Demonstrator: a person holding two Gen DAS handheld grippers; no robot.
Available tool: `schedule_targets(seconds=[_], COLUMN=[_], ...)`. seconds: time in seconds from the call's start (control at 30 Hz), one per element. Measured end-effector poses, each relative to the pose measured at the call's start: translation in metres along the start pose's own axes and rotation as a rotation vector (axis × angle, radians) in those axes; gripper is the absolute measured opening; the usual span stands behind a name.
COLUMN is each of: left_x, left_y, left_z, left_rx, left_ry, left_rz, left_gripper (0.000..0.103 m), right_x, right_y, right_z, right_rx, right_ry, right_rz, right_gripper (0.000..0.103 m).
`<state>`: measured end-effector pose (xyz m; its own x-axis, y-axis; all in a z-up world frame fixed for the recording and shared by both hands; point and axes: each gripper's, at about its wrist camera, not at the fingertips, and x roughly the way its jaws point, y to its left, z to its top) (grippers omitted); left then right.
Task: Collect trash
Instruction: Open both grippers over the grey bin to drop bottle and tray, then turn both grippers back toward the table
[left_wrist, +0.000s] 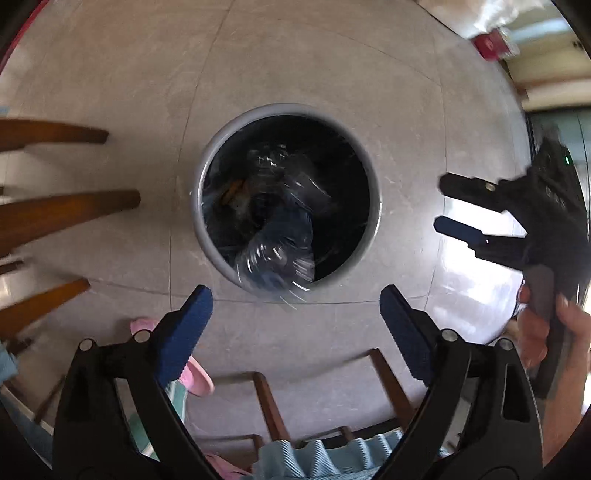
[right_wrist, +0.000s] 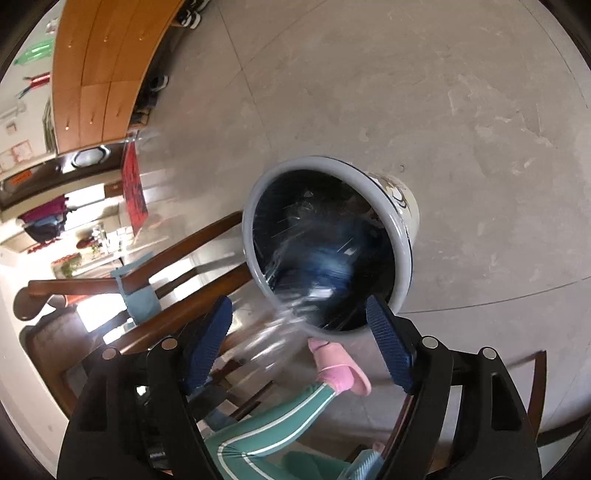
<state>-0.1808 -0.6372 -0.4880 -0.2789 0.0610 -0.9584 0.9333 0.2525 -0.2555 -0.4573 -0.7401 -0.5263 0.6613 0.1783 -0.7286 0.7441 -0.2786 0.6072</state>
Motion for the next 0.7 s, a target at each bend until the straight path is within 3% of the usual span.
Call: schedule_targets(seconds=[0.27,0.57,0.7], left_x=[-0.048,-0.136,-0.179], left_y=[0.015,0.021,0.02], left_z=[-0.021,-0.051,-0.067], left_rx=[0.031,0.042,0.064], left_ry=[-0.098,-0.254,-0.364], left_rz=[-0.019,-0.033,0.062], left_gripper=[0.089,0.089,0.089], right_x=[-0.026,-0.06,-0.077], right_y=[0.019,0.096,0.14], right_z=[-0.012,-0.041,-0.062], right_rx=[-0.064,-0.23,-0.337], right_ry=[-0.013,-0.009,-0.013], right_rz=[0.045,0.137,0.128], right_gripper=[0.076,0.076,0.076])
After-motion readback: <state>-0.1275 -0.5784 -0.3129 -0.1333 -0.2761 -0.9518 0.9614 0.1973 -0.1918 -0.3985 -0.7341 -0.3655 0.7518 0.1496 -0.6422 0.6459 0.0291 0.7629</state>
